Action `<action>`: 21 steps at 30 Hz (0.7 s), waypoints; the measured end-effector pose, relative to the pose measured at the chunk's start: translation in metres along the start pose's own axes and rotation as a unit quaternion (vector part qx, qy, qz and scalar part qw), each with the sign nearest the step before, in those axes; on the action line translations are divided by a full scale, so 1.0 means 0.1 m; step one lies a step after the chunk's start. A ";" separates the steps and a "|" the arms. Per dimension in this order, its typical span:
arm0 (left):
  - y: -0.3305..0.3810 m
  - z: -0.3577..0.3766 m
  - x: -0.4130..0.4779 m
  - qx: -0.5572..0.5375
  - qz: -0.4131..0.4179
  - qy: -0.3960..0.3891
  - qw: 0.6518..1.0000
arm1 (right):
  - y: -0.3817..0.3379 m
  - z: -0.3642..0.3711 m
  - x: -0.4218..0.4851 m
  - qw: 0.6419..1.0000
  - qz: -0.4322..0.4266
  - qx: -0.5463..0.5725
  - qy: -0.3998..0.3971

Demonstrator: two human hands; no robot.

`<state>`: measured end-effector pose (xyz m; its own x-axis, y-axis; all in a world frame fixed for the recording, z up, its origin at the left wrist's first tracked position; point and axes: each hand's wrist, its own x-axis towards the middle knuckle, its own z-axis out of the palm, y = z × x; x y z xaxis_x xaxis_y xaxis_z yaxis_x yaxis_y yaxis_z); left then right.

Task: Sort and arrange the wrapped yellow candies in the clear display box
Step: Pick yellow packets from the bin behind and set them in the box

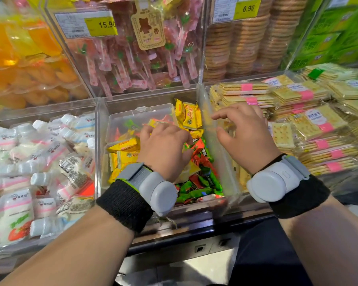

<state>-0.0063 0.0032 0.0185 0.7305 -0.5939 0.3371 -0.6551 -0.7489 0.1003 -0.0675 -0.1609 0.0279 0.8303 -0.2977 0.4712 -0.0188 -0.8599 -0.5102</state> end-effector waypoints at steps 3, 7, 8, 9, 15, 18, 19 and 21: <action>0.14 0.04 0.03 0.022 0.018 -0.034 0.999 | 0.06 -0.05 -0.01 1.000 0.009 -0.006 0.001; 0.33 0.13 0.08 0.064 0.040 -0.083 0.994 | 0.16 -0.14 -0.03 1.000 0.017 0.004 0.008; 0.35 0.15 0.08 0.076 0.044 -0.090 0.992 | 0.16 -0.14 -0.04 1.000 0.015 0.007 0.009; 0.34 0.17 0.09 0.088 0.045 -0.097 0.990 | 0.16 -0.13 -0.04 1.000 0.012 0.010 0.008; 0.45 0.33 0.14 0.157 0.063 -0.143 0.975 | 0.25 -0.16 -0.07 0.999 0.017 0.020 0.018; 0.45 0.39 0.15 0.187 0.054 -0.143 0.970 | 0.25 -0.15 -0.08 0.999 0.015 0.027 0.017; 0.46 0.41 0.16 0.196 0.054 -0.143 0.969 | 0.26 -0.15 -0.08 0.999 0.014 0.026 0.017; 0.47 0.43 0.16 0.209 0.052 -0.145 0.966 | 0.27 -0.15 -0.08 0.999 0.012 0.024 0.017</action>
<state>-0.0171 -0.0541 -0.0117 0.7285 -0.6838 0.0419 -0.6369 -0.6985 -0.3263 -0.0835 -0.1881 0.0210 0.8105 -0.3324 0.4823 -0.0106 -0.8316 -0.5553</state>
